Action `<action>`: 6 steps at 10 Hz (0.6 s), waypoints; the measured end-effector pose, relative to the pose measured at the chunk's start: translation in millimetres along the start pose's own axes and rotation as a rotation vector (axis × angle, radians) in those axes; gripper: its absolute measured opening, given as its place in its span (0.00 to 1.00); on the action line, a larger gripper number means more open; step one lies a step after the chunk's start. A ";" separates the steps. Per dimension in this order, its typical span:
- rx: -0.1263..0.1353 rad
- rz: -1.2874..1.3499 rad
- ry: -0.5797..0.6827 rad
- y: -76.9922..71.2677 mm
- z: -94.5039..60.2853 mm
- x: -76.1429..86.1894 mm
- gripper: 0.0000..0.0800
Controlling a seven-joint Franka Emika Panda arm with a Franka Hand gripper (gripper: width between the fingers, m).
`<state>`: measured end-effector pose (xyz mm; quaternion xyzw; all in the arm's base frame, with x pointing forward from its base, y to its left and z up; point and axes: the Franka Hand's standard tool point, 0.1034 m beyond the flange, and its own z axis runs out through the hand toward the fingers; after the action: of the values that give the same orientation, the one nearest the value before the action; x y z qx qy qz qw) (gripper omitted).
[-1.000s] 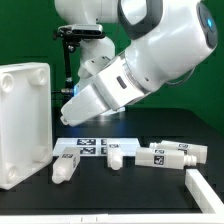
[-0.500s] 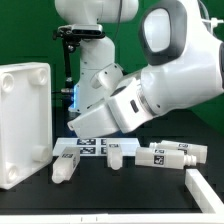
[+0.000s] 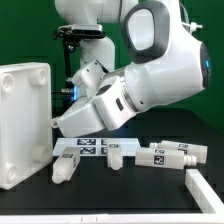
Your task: Assemble desk
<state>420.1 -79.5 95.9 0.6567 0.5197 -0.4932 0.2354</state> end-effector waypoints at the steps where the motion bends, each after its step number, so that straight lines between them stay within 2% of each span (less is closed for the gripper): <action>1: -0.003 -0.005 0.000 -0.4 -1.0 0.9 0.81; 3: -0.005 0.013 0.002 -1.2 1.7 1.0 0.81; 4: -0.002 0.077 0.016 -6.4 11.8 0.0 0.81; 6: 0.013 0.156 0.006 -13.5 21.0 -0.9 0.81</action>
Offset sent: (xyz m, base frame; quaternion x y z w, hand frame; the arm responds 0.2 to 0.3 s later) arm -0.0298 -0.0370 0.0061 -0.0304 0.0030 0.1590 0.9868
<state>399.3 -92.4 90.9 0.6983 0.4644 -0.4747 0.2672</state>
